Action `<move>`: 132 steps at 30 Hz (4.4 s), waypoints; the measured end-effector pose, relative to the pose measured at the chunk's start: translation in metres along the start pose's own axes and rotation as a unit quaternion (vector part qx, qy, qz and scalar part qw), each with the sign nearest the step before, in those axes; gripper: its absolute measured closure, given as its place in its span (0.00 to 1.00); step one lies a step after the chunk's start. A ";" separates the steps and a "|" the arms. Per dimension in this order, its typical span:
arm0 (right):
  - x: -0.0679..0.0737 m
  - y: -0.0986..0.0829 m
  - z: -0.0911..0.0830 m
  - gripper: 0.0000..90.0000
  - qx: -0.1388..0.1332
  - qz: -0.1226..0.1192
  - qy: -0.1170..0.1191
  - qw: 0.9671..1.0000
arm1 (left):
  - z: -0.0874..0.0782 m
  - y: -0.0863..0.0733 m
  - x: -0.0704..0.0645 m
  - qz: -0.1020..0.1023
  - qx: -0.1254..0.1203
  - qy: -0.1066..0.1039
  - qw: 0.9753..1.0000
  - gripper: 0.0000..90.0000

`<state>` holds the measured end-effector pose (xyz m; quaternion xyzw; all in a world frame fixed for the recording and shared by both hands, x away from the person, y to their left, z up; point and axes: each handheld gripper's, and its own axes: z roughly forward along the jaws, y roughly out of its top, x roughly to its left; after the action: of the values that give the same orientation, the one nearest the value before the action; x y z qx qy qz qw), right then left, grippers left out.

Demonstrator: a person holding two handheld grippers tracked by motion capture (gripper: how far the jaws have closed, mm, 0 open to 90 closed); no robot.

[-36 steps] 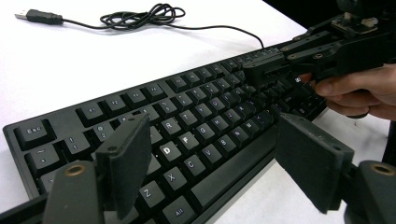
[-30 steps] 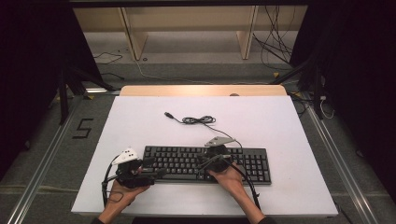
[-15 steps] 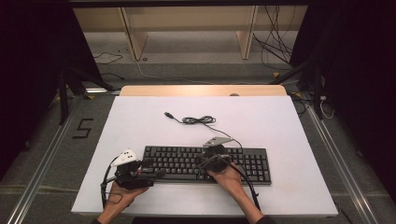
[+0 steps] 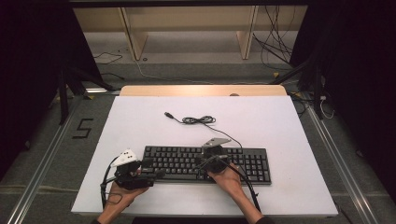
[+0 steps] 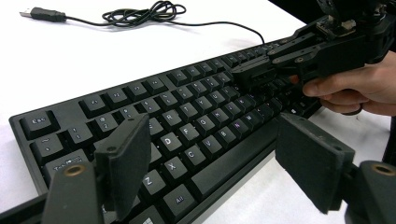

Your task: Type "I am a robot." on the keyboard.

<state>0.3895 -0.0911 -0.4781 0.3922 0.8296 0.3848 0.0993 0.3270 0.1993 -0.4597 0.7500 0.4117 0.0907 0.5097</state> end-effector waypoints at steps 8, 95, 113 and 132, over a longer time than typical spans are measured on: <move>0.002 0.003 -0.011 0.83 -0.038 0.017 0.042 0.998 | -0.002 0.000 0.001 -0.002 -0.006 0.004 1.000 0.29; 0.044 0.005 0.016 0.93 -0.014 -0.026 0.093 0.995 | -0.013 -0.005 0.006 -0.001 -0.019 0.016 1.000 0.26; 0.022 0.014 -0.002 0.57 -0.041 0.005 0.100 0.994 | -0.013 -0.005 0.005 0.000 -0.019 0.015 1.000 0.26; 0.007 0.016 -0.008 0.52 -0.042 0.014 0.080 0.996 | -0.013 -0.005 0.006 0.001 -0.020 0.016 1.000 0.26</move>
<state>0.3903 -0.0843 -0.4606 0.3673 0.8124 0.4508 0.0439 0.3211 0.2127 -0.4592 0.7385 0.4170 0.1111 0.5181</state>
